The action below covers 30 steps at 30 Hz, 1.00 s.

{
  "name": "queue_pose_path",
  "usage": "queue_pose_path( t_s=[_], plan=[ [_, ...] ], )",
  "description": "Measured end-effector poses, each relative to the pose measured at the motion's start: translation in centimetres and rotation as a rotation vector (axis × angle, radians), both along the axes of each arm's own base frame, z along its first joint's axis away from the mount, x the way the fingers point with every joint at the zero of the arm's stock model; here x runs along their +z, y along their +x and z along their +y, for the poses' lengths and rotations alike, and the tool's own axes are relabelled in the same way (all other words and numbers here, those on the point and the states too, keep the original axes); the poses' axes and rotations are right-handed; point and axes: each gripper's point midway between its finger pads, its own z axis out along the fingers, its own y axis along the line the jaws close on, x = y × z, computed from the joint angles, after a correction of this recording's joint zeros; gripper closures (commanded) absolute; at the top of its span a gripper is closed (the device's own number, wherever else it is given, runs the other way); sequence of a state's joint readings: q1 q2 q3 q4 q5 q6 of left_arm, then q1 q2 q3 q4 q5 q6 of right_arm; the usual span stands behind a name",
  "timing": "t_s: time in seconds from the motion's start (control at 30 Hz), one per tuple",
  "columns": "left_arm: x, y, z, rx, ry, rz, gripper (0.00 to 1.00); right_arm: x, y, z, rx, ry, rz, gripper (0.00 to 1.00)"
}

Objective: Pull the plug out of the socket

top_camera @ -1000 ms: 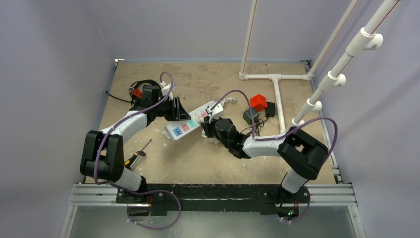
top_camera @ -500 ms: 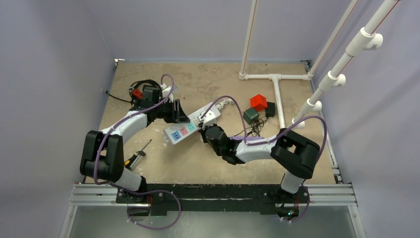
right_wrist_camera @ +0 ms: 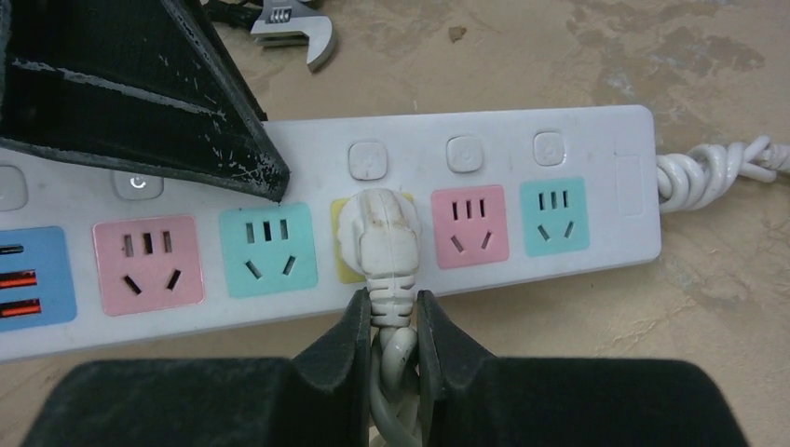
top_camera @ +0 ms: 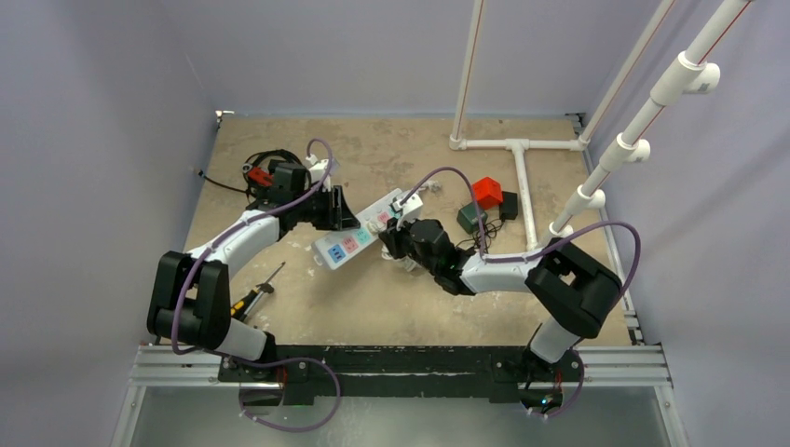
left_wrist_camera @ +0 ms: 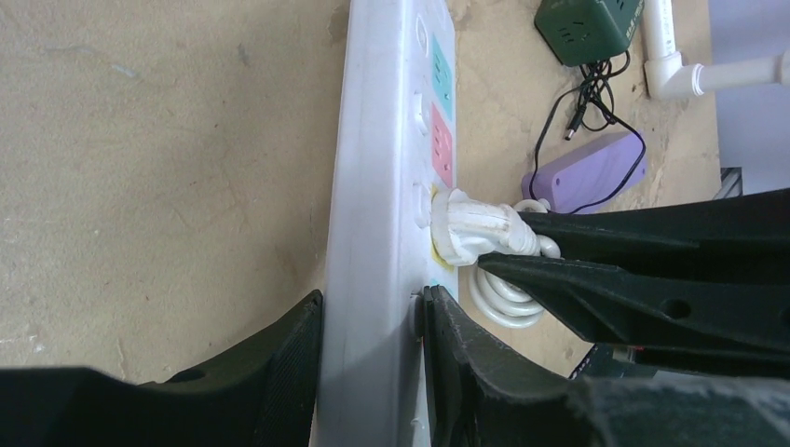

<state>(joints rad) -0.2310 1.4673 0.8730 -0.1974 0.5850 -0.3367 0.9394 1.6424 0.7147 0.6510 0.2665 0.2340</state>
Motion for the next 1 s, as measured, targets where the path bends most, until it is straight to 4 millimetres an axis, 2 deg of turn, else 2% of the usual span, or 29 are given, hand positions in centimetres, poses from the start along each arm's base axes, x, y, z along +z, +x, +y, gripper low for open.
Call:
queue_pose_path(
  t_s=[0.2,0.57,0.6,0.67,0.77,0.83,0.9,1.0],
  plan=[
    [0.0,0.1,-0.3,-0.005,0.02,-0.017,1.0,0.0,-0.1,0.1,0.057,0.035,0.037,1.0],
    [-0.1,0.1,-0.2,-0.005,0.024,-0.014,1.0,-0.3,-0.1,0.1,0.059,0.026,0.038,1.0],
    [-0.2,0.1,-0.2,-0.005,0.025,-0.012,1.0,-0.4,-0.1,0.1,0.057,0.024,0.038,0.95],
    [-0.4,0.1,-0.1,-0.001,0.031,-0.005,1.0,-0.7,-0.1,0.2,0.057,0.016,0.045,0.77],
    [-0.6,0.1,0.0,0.003,0.04,-0.003,1.0,-0.9,0.0,0.4,0.059,0.011,0.052,0.56],
    [-0.7,-0.1,0.0,0.001,0.044,0.002,1.0,-0.5,0.1,0.7,0.065,0.021,0.049,0.44],
    [-0.8,-0.2,0.1,0.0,0.048,0.01,1.0,0.4,0.3,1.3,0.078,0.039,0.034,0.36],
    [-1.0,-0.3,0.2,0.001,0.058,0.015,1.0,1.8,0.7,1.9,0.084,0.064,0.009,0.32]
  ],
)
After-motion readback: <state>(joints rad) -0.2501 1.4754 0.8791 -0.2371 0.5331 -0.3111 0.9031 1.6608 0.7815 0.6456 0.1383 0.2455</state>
